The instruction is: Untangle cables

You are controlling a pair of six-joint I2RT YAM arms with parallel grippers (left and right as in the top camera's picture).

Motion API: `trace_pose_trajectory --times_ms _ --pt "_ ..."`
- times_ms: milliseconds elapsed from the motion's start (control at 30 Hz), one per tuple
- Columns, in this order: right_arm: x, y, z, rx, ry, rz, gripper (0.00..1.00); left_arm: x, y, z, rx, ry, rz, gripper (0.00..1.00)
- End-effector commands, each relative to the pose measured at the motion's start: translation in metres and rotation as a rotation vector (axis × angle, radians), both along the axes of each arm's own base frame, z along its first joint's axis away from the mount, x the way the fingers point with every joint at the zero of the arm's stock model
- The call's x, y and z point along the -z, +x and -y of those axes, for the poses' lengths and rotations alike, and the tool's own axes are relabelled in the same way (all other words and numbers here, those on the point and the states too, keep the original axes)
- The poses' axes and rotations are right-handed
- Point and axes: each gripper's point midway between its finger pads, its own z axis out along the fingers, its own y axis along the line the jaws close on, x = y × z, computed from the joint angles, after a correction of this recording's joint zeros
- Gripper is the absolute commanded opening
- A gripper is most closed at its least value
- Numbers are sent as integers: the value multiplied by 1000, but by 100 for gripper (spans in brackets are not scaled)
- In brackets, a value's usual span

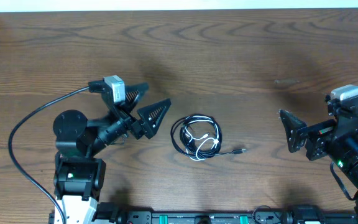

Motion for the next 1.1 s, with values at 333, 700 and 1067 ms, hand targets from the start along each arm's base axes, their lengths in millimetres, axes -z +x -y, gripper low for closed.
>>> trace_pose_trajectory --times_ms 333,700,1067 --pt "3 -5 5 4 -52 -9 99 63 20 59 -45 395 107 98" --pt "38 15 13 37 -97 -157 99 70 24 90 -114 540 234 98" --pt "63 40 23 67 -187 -241 99 89 28 94 -98 574 196 98"
